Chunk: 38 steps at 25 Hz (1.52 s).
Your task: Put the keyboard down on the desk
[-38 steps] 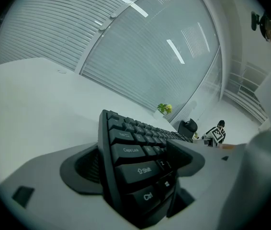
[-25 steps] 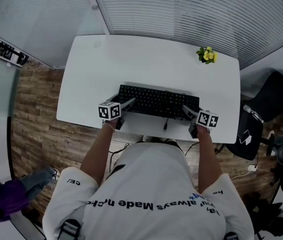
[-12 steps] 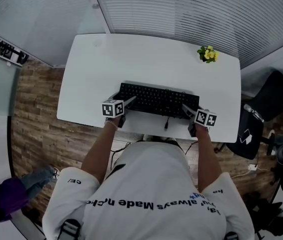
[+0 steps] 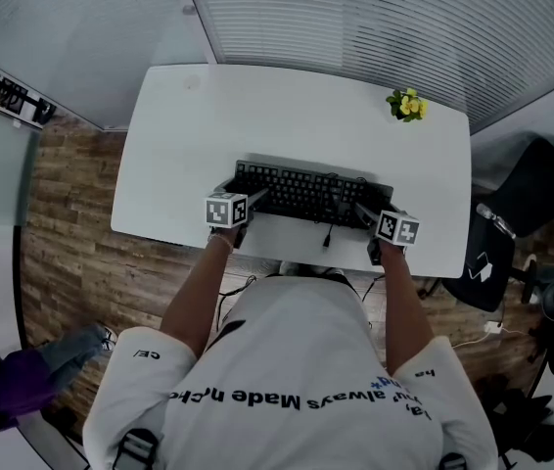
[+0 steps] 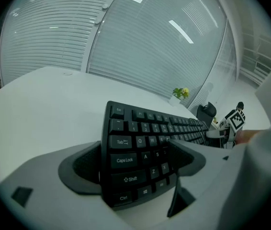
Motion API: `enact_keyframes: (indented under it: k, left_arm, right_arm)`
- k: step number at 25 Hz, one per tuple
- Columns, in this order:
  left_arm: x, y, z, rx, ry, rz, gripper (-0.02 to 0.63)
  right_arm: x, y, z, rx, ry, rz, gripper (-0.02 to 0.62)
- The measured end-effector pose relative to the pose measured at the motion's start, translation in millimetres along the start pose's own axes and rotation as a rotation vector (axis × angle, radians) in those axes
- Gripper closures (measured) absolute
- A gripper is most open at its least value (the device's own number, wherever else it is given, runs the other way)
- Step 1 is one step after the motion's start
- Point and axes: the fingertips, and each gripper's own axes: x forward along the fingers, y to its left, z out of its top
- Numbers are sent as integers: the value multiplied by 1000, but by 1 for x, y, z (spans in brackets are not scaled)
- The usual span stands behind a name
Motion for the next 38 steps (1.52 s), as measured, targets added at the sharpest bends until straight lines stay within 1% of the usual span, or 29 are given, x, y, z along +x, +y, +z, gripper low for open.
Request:
enact_keyframes:
  k: [13,18,26,32,33,36,38]
  left_arm:
    - [1,3,-4,4,15,24,181]
    - [4,2,-4,5,18,40,181]
    - [2,1,-3,9,19,58,181]
    - [3,1,-5,14,15,75,179]
    - [3,2,-4,21,17,81,179]
    - [5,4,-6,81,34,120,180]
    - [6,5,-7,104,36,134,181]
  right_arm:
    - [3,-3,-5,-6,-10,-56,120]
    - [4,-9,-4,-57,-4,-133,118]
    - [3,-10,-4,-76,-6,-164,117]
    - [3,-11,-3,-127,-6,-193,114]
    - [3,-11,-2,-132,-5,-196,115]
    - [4,-10,-1,-158,-6,-211,115]
    - [5,-10,0,-168,-5,-217,115]
